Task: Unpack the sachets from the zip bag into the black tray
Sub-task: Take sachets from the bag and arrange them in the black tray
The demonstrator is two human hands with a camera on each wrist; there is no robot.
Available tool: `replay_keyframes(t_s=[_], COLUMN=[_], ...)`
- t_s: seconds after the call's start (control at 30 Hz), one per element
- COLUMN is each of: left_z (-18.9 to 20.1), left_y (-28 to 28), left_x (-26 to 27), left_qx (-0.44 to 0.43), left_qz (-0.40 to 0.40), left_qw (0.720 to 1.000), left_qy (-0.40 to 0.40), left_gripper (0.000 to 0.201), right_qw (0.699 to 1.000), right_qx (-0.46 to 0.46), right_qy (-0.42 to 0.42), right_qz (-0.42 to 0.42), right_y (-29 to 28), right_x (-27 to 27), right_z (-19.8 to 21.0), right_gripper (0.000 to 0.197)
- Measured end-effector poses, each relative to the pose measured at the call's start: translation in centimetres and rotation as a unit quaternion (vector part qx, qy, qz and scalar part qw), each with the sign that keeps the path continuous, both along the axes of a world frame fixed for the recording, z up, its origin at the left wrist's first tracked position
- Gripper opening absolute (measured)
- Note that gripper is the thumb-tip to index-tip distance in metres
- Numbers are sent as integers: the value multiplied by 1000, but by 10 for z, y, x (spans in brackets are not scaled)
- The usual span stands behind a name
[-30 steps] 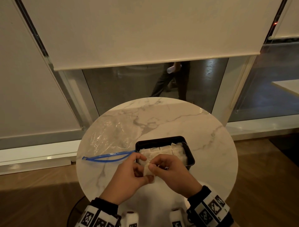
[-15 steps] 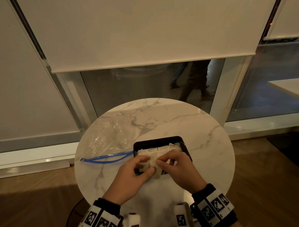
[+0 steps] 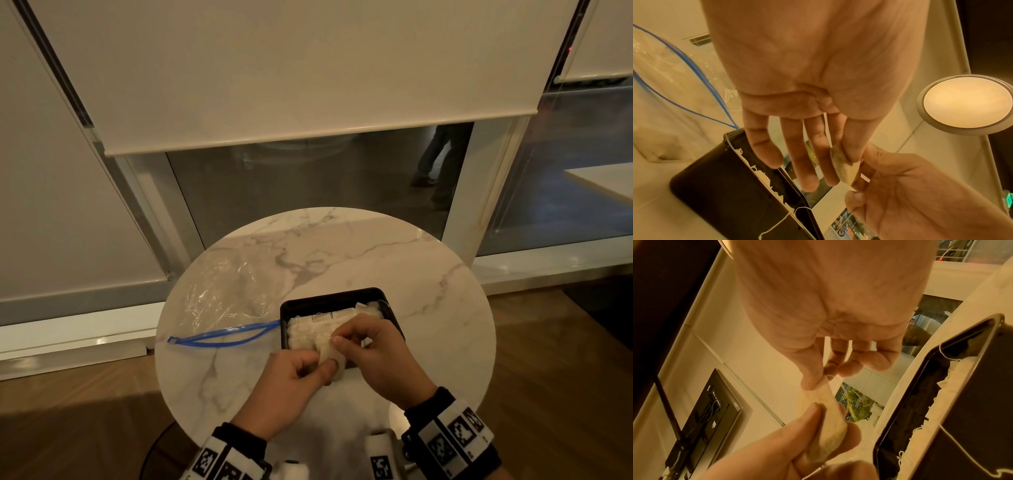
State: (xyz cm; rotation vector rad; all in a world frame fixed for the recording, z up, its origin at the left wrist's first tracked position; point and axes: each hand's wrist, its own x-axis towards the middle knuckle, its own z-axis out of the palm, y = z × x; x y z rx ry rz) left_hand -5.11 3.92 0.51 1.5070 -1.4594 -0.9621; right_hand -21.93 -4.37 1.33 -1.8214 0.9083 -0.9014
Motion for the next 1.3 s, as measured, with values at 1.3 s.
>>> replay_keyframes(t_s=[1.3], left_z=[-38], left_y=[-27], left_x=[11], left_qx=[92], left_qz=[123], left_qw=[908], left_qy=[-390], left_gripper=[32], right_qw=[930], right_qx=[24], right_qy=[355], right_qz=[-99], right_y=[-80], right_x=[-19], right_z=[-35], right_gripper=[18])
